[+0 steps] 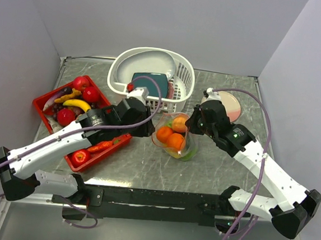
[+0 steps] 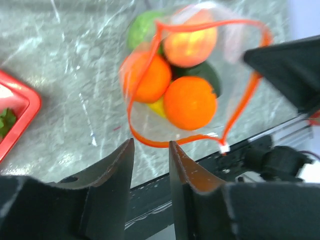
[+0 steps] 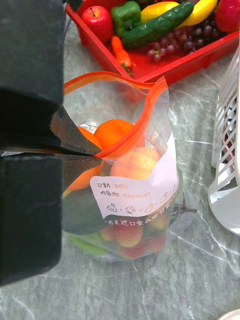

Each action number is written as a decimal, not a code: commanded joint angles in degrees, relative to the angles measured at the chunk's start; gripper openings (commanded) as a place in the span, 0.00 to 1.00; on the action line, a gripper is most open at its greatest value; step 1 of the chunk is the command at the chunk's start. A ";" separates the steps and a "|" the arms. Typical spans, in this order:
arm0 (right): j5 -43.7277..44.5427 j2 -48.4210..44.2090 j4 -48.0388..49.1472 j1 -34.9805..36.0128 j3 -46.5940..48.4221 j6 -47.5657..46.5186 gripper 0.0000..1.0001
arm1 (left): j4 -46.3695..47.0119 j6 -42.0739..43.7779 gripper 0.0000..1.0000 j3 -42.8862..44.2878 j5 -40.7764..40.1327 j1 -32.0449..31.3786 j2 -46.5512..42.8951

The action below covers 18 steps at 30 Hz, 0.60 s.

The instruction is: Place the food in the zip-top bag and seal the zipper

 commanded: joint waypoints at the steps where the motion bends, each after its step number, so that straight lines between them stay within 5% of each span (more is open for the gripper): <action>1: 0.31 -0.83 0.76 0.15 3.86 -0.63 0.01 | -0.28 -0.02 0.45 -2.99 0.41 0.04 0.40; 6: 0.48 -1.09 0.32 0.59 3.86 -0.36 0.01 | 6.48 -0.46 0.60 -6.85 4.10 0.04 2.24; 13: 1.18 -1.88 -0.29 0.94 3.16 -0.19 0.00 | 10.18 -2.65 0.63 -8.61 2.62 -0.04 5.50; 17: 1.01 -1.79 -0.38 1.12 2.72 -0.01 0.00 | 12.74 -3.80 0.55 -10.03 2.62 0.31 8.74; 18: 1.09 -1.97 -0.38 1.21 2.54 0.08 0.00 | 13.00 -3.97 0.46 -10.11 2.70 0.31 9.28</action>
